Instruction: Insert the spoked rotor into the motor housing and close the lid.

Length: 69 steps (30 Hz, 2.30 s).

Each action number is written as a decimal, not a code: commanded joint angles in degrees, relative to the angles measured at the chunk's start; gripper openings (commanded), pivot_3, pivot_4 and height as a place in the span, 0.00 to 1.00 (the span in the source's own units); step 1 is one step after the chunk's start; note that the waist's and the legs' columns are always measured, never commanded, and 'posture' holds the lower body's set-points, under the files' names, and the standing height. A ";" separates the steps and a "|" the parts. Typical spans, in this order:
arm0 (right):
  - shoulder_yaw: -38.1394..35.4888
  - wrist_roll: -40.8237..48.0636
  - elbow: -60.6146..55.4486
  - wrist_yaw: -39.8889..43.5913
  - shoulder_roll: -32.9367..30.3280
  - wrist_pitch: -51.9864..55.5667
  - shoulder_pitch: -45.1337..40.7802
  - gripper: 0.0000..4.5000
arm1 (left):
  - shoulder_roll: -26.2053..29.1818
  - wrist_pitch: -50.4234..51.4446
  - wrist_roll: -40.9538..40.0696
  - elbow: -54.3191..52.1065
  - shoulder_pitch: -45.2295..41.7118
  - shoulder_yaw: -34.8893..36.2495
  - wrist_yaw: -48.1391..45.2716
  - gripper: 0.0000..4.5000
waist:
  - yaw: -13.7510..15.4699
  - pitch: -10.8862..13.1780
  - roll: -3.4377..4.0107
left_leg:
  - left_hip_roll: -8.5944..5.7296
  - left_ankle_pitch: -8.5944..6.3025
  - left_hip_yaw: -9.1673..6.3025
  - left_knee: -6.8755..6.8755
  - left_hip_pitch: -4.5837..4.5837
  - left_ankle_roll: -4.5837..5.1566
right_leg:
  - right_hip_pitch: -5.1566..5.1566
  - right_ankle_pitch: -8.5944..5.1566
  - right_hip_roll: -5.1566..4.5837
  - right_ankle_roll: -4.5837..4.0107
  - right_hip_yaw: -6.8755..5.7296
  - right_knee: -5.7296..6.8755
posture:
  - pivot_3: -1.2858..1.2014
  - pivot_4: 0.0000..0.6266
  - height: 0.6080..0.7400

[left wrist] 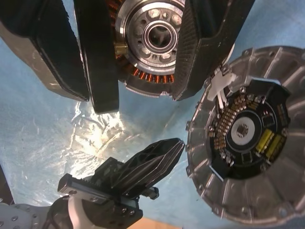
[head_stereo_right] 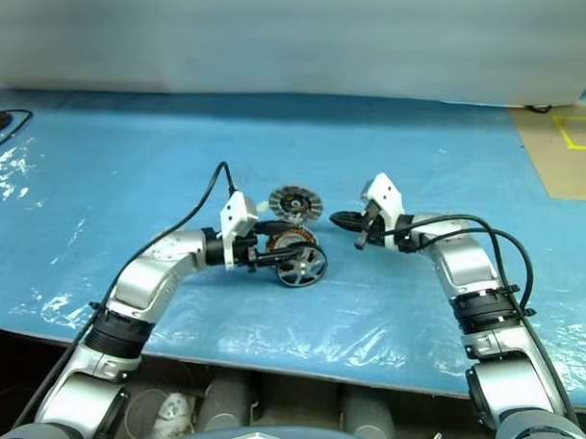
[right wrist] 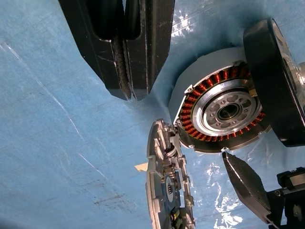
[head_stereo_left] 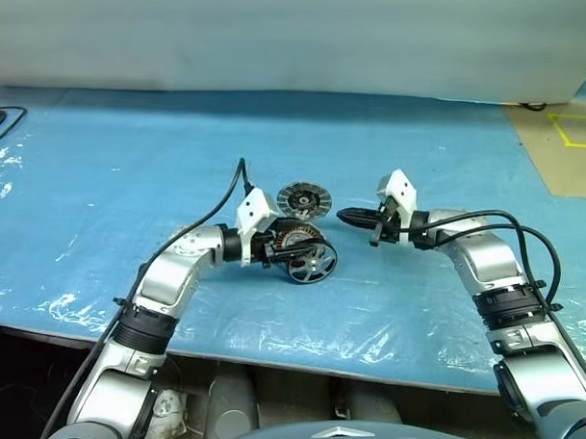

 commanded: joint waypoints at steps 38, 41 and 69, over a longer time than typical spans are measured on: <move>1.14 -4.27 3.17 -0.32 1.68 -6.69 -2.47 0.00 | -11.51 26.95 -33.47 -4.18 3.59 23.88 19.90 0.09 | 0.01 0.02 -0.02 | -0.03 -0.09 0.00 0.00 0.06 0.14 | 0.11 0.00 -0.01 0.00 0.01 -0.07 | 0.52 0.24 1.00; 0.99 -4.61 3.32 -0.35 1.66 -6.85 -2.50 0.00 | -11.61 28.49 -34.40 -3.73 3.84 23.55 20.15 0.09 | 0.01 0.02 -0.02 | -0.02 -0.09 0.00 0.00 0.06 0.13 | 0.11 0.00 0.00 0.00 0.01 -0.07 | 0.52 0.24 1.00; 2.78 -7.71 4.21 -0.67 1.96 -8.88 -2.21 0.00 | -12.87 33.79 -37.86 -2.30 7.80 23.67 23.92 0.09 | -0.13 0.02 -0.02 | -0.02 -0.11 -0.02 -0.05 0.25 0.15 | 0.37 0.00 0.01 0.01 -0.01 -0.19 | 0.52 0.24 1.00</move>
